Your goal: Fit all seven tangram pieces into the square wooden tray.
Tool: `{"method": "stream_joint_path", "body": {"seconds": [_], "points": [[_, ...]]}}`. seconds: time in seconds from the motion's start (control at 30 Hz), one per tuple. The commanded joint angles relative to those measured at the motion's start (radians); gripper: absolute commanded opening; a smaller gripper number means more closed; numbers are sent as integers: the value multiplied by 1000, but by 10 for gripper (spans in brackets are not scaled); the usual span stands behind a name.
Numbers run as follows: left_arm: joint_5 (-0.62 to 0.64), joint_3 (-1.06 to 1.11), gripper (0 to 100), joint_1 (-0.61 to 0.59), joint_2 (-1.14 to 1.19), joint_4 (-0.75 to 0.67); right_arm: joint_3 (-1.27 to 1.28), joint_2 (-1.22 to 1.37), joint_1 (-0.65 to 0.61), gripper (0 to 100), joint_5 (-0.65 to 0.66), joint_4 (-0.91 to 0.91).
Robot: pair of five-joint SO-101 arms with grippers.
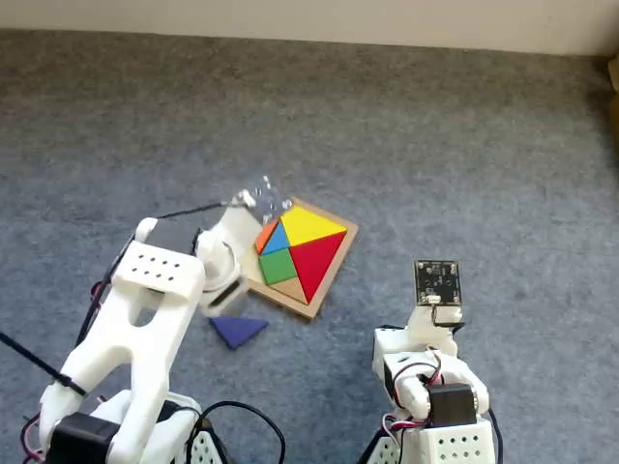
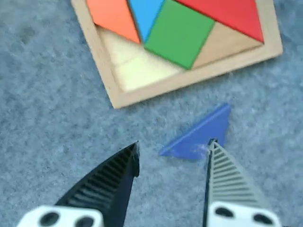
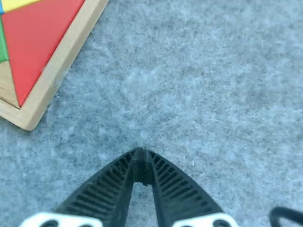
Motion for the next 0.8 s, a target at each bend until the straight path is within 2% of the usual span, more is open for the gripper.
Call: {"method": "stream_joint_path", "body": {"seconds": [0.0, 0.2, 0.37, 0.53, 0.63, 0.77], "points": [[-23, 74, 235, -8, -31, -12, 104, -18, 12, 7, 9, 5], [44, 237, 238, -7, -31, -193, 104, -18, 12, 7, 9, 5], [46, 308, 235, -21, -31, -222, 104, -18, 13, 7, 9, 5], [43, 286, 235, -200, -31, -241, 104, -18, 13, 7, 9, 5], [48, 251, 235, -343, -31, -325, 104, -18, 13, 7, 9, 5], [51, 211, 235, -460, -38, -417, 104, -18, 13, 7, 9, 5]]}}
